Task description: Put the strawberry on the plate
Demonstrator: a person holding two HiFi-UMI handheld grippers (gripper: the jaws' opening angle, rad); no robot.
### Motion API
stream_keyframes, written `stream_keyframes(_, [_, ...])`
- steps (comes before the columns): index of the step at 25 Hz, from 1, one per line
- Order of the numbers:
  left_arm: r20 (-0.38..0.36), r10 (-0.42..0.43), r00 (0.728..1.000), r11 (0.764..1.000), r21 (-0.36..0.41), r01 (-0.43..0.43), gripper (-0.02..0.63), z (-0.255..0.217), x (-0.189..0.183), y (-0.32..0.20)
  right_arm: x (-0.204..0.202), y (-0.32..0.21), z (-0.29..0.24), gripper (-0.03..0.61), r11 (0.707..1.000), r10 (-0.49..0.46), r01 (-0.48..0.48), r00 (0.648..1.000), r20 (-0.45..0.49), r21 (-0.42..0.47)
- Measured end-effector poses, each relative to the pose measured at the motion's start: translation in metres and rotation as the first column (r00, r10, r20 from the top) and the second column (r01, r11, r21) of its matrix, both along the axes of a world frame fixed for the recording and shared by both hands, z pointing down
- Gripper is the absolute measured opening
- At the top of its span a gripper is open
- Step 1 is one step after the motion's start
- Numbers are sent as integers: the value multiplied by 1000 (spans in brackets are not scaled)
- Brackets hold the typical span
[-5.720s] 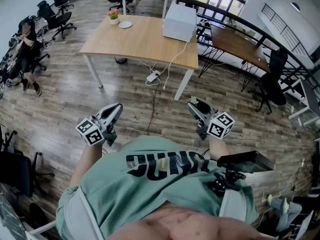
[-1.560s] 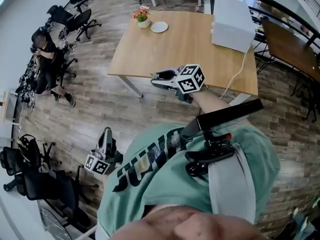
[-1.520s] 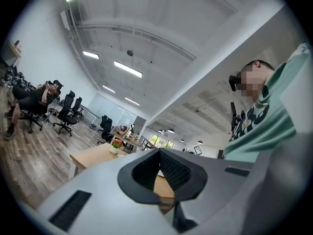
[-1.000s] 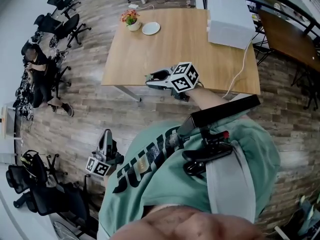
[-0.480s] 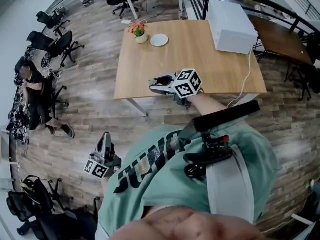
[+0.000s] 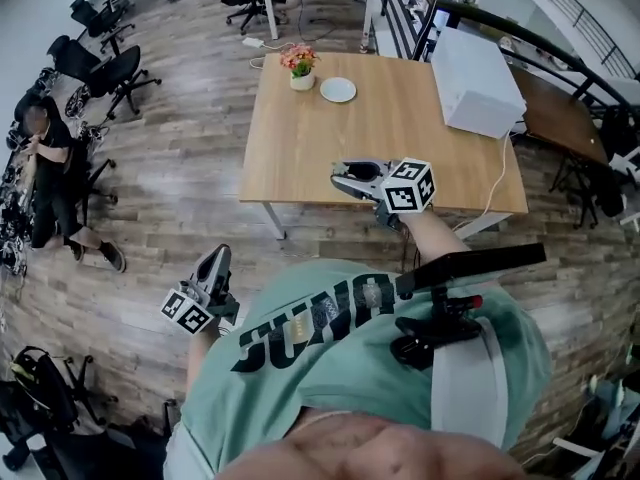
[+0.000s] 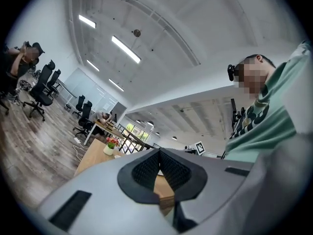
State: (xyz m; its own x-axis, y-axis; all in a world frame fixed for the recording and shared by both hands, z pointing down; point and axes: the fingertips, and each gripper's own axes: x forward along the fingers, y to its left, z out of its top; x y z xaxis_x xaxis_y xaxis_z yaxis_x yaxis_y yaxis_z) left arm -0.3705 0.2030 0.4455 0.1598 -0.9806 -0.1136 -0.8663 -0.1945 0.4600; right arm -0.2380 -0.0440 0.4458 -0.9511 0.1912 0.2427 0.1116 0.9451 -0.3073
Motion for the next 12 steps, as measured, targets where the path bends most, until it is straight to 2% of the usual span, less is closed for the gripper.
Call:
stream_keyframes(4, [-2, 30, 1000, 1000, -10, -30, 2, 1, -1, -34, 0, -33, 5, 153, 999, 34, -33, 999, 12, -22])
stream_keyframes(7, [13, 23, 1000, 999, -37, -23, 2, 0, 2, -61, -7, -60, 8, 153, 999, 15, -12, 999, 45, -50])
stream_keyframes(12, [67, -65, 996, 997, -43, 68, 2, -24, 2, -119, -24, -130, 10, 153, 996, -47, 53, 995, 85, -74])
